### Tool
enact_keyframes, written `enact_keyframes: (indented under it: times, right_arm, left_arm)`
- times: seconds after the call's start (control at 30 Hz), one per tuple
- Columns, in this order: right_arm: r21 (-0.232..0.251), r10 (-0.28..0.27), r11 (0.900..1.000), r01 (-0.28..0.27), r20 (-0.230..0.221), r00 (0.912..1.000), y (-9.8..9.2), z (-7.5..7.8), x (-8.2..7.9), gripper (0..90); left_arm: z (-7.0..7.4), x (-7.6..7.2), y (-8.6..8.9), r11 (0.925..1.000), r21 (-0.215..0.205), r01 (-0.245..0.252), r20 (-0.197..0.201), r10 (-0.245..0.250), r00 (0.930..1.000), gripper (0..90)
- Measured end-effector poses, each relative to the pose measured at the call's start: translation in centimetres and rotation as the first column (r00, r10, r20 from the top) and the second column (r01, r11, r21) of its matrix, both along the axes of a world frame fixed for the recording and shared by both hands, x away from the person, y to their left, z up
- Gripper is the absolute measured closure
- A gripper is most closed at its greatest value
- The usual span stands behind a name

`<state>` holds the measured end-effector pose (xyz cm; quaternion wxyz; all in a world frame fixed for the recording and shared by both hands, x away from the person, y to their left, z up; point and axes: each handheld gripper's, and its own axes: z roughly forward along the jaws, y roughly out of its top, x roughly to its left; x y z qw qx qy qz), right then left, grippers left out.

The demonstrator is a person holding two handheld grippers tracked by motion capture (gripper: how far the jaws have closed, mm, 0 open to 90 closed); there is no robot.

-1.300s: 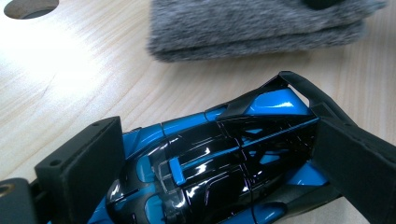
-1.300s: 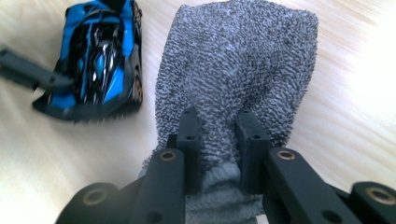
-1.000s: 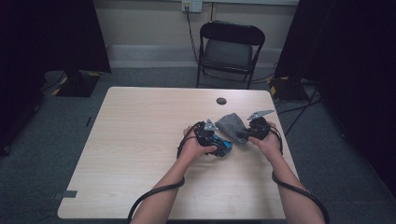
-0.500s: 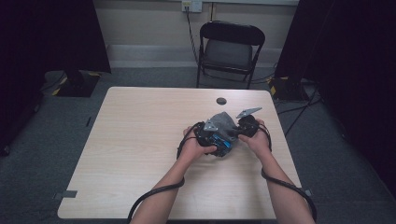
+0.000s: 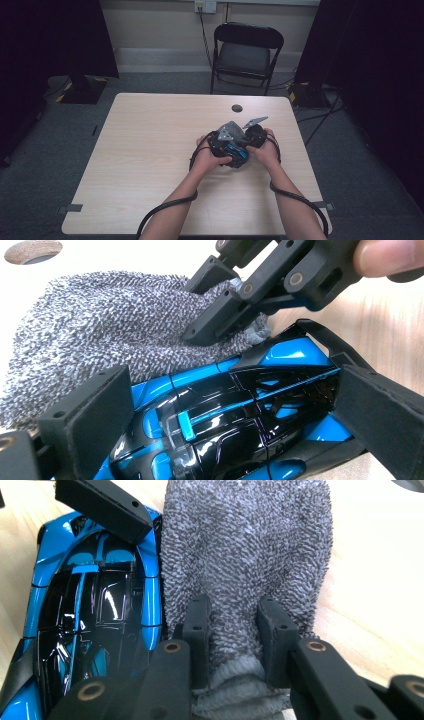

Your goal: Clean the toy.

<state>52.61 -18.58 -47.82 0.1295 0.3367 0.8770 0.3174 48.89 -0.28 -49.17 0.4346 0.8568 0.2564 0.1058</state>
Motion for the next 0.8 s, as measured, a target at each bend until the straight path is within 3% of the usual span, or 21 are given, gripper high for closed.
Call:
enact_keyframes:
  times: [0.33, 0.6, 0.8]
  right_arm:
    - [0.035, -0.021, 0.999, 0.021, -0.021, 0.9996, -0.4, -0.3, 0.0, 72.6]
    - [0.060, 0.010, 0.998, -0.007, -0.050, 0.9987, -1.2, -0.3, 0.3, 73.4]
    - [0.046, 0.039, 0.998, -0.036, -0.059, 0.9975, -1.6, -0.1, 0.3, 73.7]
  left_arm:
    - [-0.1, -0.1, 0.1, 0.9999, -0.012, -0.001, 0.004, 0.001, 1.0000, 2.5]
    - [-0.1, 0.0, 0.1, 0.9999, -0.011, 0.002, 0.004, -0.002, 1.0000, 2.6]
    - [-0.1, 0.0, 0.1, 0.9999, -0.010, 0.001, 0.003, -0.001, 1.0000, 2.5]
